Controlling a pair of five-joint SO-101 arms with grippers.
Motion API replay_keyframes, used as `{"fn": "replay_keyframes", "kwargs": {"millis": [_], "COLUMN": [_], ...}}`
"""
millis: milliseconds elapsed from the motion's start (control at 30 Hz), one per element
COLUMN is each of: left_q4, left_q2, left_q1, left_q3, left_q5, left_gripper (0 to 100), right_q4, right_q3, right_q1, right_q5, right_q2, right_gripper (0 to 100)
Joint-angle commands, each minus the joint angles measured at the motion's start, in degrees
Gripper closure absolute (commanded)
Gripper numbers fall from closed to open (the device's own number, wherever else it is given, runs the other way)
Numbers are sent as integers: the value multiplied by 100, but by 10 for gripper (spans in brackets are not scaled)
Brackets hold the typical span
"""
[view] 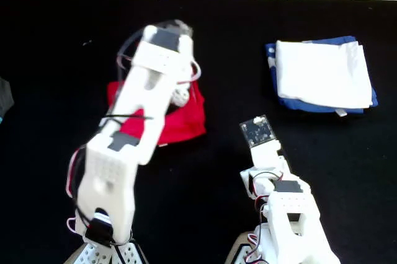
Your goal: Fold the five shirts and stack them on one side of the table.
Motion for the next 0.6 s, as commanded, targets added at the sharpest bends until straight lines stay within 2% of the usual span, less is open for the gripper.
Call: {"fn": "replay_keyframes", "kwargs": {"millis": [0,167,300,433,567], "left_q4": [-141,-123,-123,-9,-35], "left_q2": [444,611,426,-198,-1305], "left_q1": [330,1068,1358,1200,505], "left_q3": [-13,-13,-13,-22,-22], "left_q5": [53,264,369,360,334], "left_gripper": [991,991,991,991,991], "right_q4": [-145,-145,-145,-145,-145], "right_q3": [75,75,75,75,75], "right_q1": [110,110,110,110,110], "right_q5": [18,18,18,18,18], "right_q2": [48,48,48,48,48], "right_gripper": [992,992,992,992,992]}}
